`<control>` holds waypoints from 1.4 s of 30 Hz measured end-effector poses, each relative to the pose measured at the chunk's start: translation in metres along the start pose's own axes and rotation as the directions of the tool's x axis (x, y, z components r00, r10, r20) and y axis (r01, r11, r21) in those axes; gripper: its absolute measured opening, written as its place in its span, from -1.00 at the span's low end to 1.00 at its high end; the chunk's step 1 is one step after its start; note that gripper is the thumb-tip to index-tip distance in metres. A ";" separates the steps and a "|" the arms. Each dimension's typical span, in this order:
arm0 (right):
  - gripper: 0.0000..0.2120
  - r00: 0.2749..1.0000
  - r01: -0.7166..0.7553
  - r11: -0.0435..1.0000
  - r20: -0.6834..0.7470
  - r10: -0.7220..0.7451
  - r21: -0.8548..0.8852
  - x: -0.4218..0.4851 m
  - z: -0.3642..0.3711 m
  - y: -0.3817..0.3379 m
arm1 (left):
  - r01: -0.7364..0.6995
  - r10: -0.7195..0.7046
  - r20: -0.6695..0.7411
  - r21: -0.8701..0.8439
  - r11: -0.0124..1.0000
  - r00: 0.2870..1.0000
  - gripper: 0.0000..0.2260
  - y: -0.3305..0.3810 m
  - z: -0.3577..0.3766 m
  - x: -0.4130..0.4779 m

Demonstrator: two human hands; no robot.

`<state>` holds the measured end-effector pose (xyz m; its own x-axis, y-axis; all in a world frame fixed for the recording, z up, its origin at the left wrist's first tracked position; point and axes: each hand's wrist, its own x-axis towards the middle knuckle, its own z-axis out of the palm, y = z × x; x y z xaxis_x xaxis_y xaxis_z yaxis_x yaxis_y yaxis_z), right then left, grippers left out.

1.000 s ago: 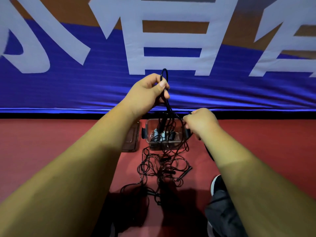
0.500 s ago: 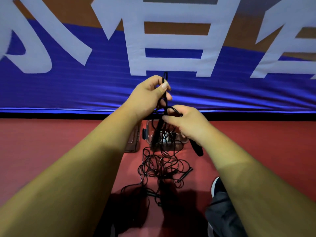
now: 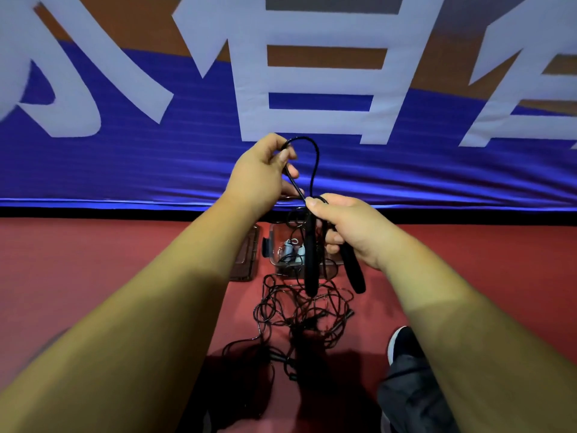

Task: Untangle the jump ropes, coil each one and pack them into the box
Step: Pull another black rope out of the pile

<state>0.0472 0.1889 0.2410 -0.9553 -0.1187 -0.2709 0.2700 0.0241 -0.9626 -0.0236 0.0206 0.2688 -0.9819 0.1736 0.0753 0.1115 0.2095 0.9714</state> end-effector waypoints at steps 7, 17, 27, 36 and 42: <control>-0.85 0.990 -0.096 0.956 -0.122 0.064 -0.277 0.004 -0.010 0.007 | 0.101 -0.193 -0.249 -0.341 0.935 0.949 -0.81 0.009 -0.004 0.005; -0.81 0.961 -0.173 0.909 -0.268 0.071 -0.380 0.002 -0.022 0.025 | 0.201 -0.280 -0.073 -0.527 0.826 0.957 -0.83 0.018 -0.010 0.009; -0.63 0.983 -0.113 0.969 -0.119 0.142 0.217 0.010 0.002 0.002 | 0.396 -0.483 0.119 -0.753 0.525 0.867 -0.84 0.015 0.015 0.002; -0.61 0.999 -0.007 1.000 0.032 0.007 0.007 0.013 0.022 0.011 | 0.363 -0.638 0.137 -0.901 0.237 0.758 -0.71 0.013 0.008 0.003; -0.43 0.999 0.008 0.998 -0.042 -0.010 -0.061 0.018 0.032 0.011 | 0.285 -0.638 0.111 -0.942 0.177 0.762 -0.71 0.011 0.003 0.006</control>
<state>0.0366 0.1557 0.2259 -0.9623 -0.0769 -0.2609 0.2545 0.0840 -0.9634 -0.0282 0.0268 0.2793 -0.8026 0.1053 -0.5872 -0.4043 -0.8199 0.4054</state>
